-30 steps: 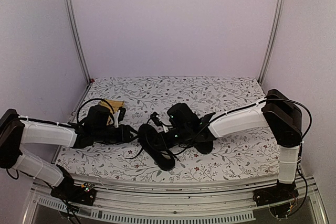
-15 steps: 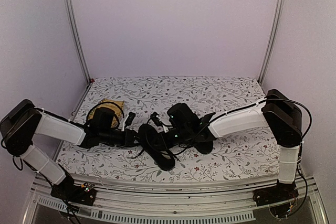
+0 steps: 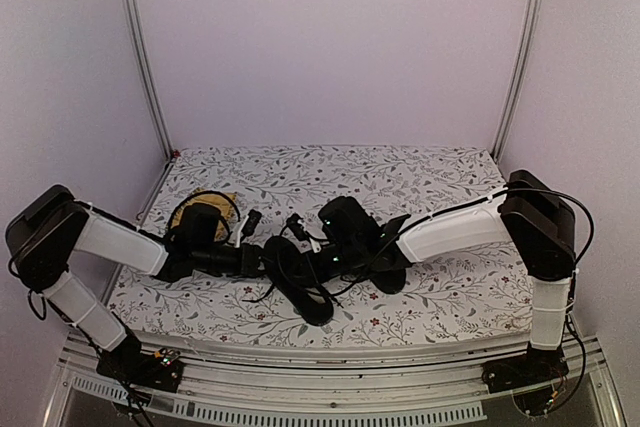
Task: Tie the shoes
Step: Adjust the loop with the shoelace from the half-tied shoelace.
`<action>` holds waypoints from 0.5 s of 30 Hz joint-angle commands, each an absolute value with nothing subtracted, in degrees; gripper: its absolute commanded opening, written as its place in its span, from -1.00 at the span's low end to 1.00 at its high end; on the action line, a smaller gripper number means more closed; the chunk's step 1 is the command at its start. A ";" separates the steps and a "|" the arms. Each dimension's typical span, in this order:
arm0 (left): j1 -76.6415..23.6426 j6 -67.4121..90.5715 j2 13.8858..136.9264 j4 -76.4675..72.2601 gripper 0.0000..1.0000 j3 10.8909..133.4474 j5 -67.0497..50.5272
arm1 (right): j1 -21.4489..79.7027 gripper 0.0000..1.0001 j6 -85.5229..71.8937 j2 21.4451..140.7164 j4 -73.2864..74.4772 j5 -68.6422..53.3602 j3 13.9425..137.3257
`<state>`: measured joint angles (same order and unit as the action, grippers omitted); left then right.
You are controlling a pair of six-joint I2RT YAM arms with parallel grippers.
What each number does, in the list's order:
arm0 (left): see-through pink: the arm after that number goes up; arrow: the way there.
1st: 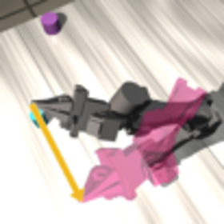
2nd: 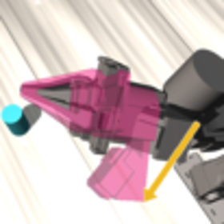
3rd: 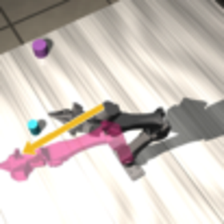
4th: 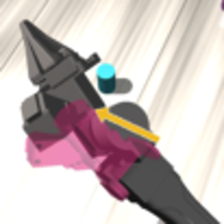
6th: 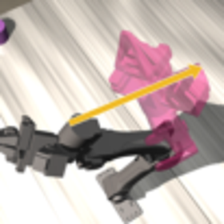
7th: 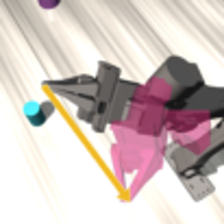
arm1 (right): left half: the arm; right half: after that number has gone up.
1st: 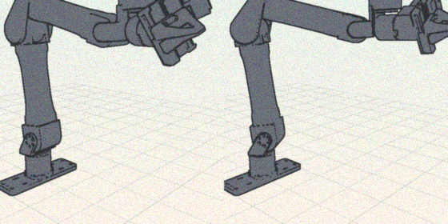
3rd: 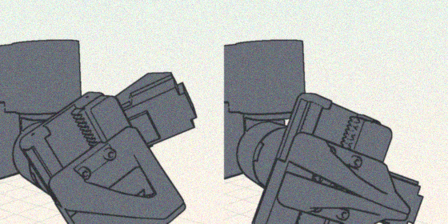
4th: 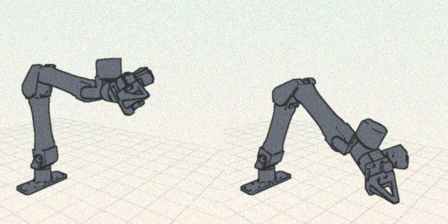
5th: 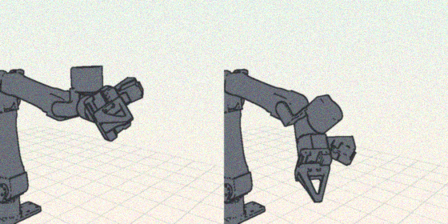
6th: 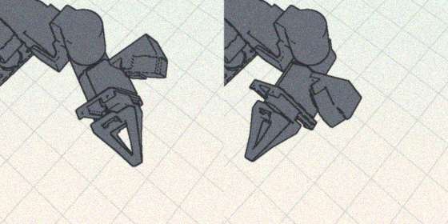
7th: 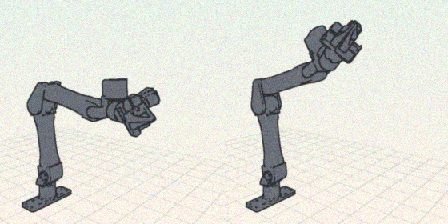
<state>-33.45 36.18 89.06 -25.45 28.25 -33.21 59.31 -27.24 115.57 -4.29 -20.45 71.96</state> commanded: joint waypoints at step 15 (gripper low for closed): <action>-31.20 37.63 79.55 -19.20 0.26 29.79 -25.07 | 59.60 -0.96 -27.34 112.94 -4.30 -19.16 69.79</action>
